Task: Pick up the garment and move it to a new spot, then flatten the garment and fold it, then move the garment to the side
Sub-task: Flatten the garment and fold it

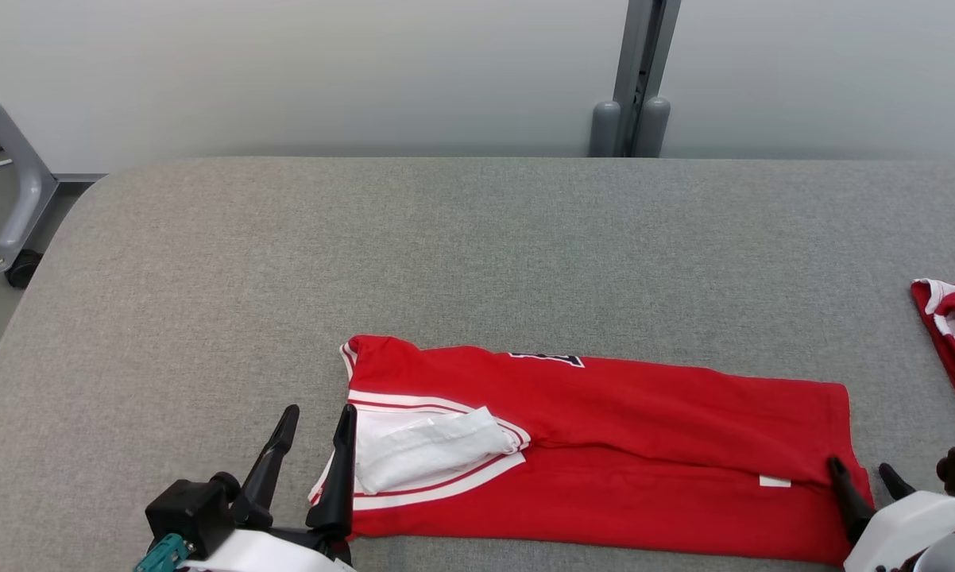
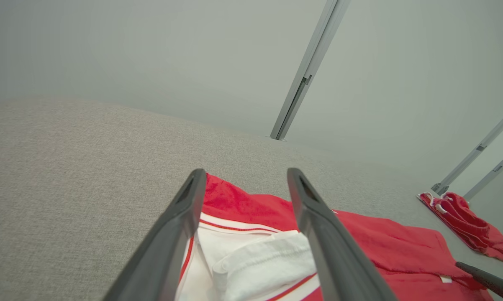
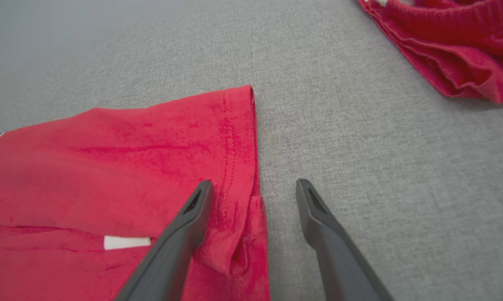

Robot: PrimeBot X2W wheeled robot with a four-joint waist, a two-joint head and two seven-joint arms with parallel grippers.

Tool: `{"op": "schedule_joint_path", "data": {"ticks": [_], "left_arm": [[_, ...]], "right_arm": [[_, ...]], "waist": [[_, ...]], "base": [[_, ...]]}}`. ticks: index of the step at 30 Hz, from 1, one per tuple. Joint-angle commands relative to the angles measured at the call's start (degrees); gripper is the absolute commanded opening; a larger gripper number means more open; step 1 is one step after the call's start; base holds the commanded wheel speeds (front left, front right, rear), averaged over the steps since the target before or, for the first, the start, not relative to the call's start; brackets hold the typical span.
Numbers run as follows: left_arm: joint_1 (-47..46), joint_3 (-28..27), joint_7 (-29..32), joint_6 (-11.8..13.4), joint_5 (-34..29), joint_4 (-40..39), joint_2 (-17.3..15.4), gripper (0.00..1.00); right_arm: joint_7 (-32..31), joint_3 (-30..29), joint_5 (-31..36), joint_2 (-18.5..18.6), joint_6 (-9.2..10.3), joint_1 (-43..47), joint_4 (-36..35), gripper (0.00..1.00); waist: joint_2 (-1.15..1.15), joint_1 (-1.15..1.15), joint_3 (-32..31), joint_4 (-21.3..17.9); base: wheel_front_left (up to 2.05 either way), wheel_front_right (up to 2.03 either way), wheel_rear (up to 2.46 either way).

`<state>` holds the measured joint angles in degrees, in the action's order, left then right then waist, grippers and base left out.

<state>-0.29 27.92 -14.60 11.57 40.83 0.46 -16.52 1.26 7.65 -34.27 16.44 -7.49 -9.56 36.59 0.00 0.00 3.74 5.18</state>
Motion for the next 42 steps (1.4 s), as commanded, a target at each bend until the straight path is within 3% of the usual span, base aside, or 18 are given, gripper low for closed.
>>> {"op": "schedule_joint_path", "data": {"ticks": [1, 13, 14, 15, 18, 20, 27, 42], "left_arm": [[-0.3, -0.1, -0.2, -0.4, -0.5, 0.1, -0.1, 1.00], [-1.1, -0.1, -0.2, -0.3, -0.4, 0.2, -0.2, 1.00], [-1.2, -0.1, -0.2, -0.3, -0.4, 0.2, -0.2, 1.00], [-1.3, -0.1, -0.2, -0.4, -0.4, 0.2, -0.2, 1.00], [-1.5, 0.0, -0.2, -0.5, -0.3, 0.4, -0.3, 1.00], [-1.6, 0.0, -0.3, -0.5, -0.3, 0.5, -0.4, 1.00], [-1.5, -0.6, -0.3, 0.0, -0.6, 0.5, -0.8, 1.00], [-0.7, -0.8, -0.4, 1.0, -0.6, -0.1, -1.1, 1.00]], "right_arm": [[0.1, 0.4, 0.4, 0.0, -0.01, 0.9, 0.5, 1.00], [-0.3, 4.0, 1.9, -1.3, -0.02, 0.8, 1.2, 1.00], [-0.5, 4.4, 2.0, -1.6, -0.03, 0.4, 1.5, 0.78], [-0.9, 4.8, 2.0, -1.9, -0.03, 0.0, 1.8, 0.47], [-1.8, 5.4, 1.6, -2.2, -0.02, -1.2, 3.1, 0.25], [-2.0, 5.5, 0.9, -2.4, -0.01, -2.0, 3.7, 0.00], [-1.7, 4.6, -3.8, -1.2, -0.01, -3.9, 2.0, 0.00], [-6.7, -3.4, -9.9, 10.4, -0.01, -2.3, -7.7, 0.00]], "waist": [[0.00, 0.00, 0.1, -0.2], [0.00, 0.00, 0.9, -1.5], [0.00, 0.00, 1.0, -1.6], [0.00, 0.00, 1.1, -1.6], [0.00, 0.00, 1.3, -1.6], [0.00, 0.00, 1.4, -1.5], [0.00, 0.00, 1.4, -1.6], [0.00, 0.00, 1.3, -4.7]], "base": [[0.00, 0.00, 0.00], [0.00, 0.00, 0.00], [0.00, 0.00, 0.00], [0.00, 0.00, 0.00], [0.00, 0.00, 0.00], [0.00, 0.00, 0.00], [0.00, 0.00, 0.00], [0.00, 0.00, 0.00]]}}
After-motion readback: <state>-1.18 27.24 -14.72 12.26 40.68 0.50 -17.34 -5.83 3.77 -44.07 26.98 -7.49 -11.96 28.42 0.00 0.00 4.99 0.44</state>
